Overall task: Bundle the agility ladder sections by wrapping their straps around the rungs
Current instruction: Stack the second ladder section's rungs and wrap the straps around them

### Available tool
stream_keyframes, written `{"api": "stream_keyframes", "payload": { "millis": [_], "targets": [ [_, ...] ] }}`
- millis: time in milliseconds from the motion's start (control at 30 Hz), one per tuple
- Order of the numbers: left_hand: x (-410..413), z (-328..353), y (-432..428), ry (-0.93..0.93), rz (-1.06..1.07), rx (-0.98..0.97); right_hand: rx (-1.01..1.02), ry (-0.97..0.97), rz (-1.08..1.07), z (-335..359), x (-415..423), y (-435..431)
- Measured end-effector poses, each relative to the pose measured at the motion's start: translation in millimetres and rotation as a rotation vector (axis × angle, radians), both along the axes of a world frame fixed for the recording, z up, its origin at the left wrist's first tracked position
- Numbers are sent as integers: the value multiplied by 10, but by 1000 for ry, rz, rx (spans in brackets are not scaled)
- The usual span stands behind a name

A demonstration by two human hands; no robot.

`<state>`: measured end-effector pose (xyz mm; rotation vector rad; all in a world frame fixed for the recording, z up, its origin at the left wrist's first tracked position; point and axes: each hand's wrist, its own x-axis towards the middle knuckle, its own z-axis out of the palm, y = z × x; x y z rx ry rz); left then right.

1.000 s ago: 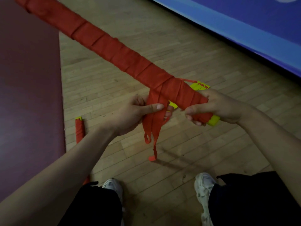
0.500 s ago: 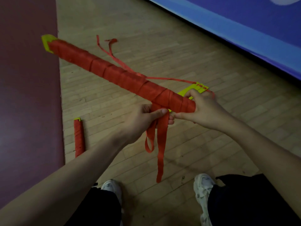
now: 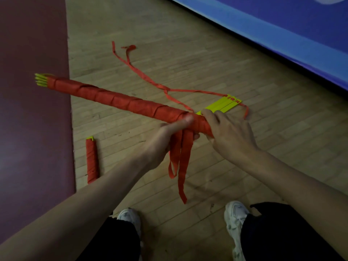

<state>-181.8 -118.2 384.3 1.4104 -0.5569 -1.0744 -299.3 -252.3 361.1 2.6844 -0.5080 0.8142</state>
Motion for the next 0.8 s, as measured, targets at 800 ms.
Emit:
{"api": "stream_keyframes", "payload": {
  "millis": [800],
  "targets": [
    [55,21,31,-99,-47,-89,1798,520,289,520,-127,-200]
  ]
}}
